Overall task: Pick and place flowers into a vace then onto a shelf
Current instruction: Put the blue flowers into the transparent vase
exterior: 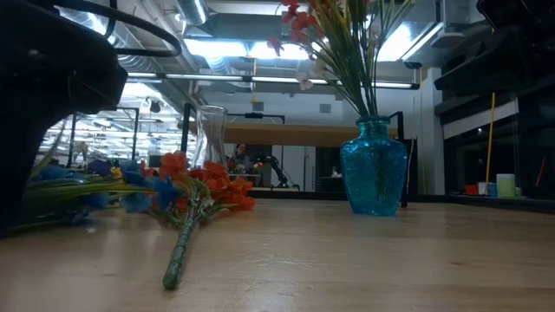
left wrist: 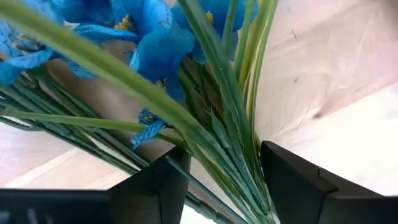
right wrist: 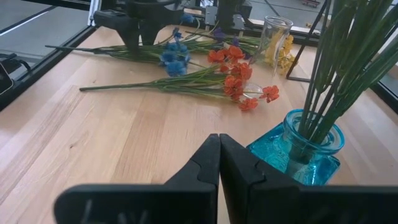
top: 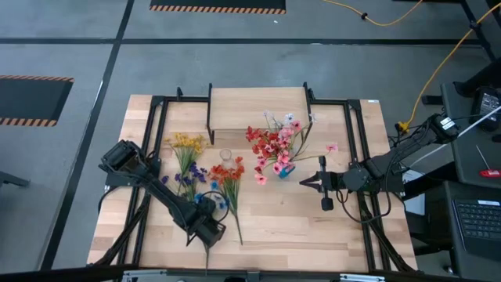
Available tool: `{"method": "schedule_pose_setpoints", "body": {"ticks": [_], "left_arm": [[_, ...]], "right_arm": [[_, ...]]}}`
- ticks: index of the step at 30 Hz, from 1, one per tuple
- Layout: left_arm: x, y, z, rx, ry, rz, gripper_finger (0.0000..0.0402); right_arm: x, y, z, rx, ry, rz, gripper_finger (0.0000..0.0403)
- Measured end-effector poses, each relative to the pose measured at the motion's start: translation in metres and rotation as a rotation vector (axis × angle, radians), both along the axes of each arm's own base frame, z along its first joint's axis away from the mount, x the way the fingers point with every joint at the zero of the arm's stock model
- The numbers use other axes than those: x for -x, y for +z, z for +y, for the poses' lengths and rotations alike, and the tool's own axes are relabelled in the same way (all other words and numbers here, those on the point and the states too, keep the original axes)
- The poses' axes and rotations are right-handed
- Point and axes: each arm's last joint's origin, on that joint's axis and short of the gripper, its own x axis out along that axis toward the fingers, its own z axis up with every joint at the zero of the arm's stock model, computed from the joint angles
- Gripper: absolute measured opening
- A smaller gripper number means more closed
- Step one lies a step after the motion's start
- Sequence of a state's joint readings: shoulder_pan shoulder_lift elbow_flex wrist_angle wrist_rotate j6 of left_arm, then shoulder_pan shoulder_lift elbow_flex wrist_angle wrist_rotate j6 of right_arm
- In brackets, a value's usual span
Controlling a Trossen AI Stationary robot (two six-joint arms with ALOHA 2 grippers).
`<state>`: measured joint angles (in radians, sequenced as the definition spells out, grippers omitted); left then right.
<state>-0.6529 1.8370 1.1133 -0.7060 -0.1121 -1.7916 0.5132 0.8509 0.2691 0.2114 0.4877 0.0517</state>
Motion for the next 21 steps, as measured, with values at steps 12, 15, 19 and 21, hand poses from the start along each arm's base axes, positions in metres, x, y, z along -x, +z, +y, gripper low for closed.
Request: {"method": "schedule_pose_setpoints", "body": {"ticks": [12, 15, 19, 21], "left_arm": [[0.001, 0.0033, -0.0024, 0.01, -0.025, -0.011, 0.022], [0.0018, 0.006, -0.0041, 0.02, -0.02, -0.025, 0.0225], [0.0023, 0.0058, -0.0077, 0.038, -0.013, -0.033, 0.0228], [0.0029, 0.0046, -0.0095, 0.041, -0.002, -0.033, 0.0228]], "right_arm": [[0.0, 0.0, -0.0001, 0.0, 0.0, 0.0, 0.0014], [0.0, 0.0, -0.0001, 0.0, 0.0, 0.0, 0.0014], [0.0, 0.0, -0.0001, 0.0, 0.0, 0.0, 0.0014], [0.0, 0.0, 0.0, -0.001, 0.0, 0.0, 0.0014]]}}
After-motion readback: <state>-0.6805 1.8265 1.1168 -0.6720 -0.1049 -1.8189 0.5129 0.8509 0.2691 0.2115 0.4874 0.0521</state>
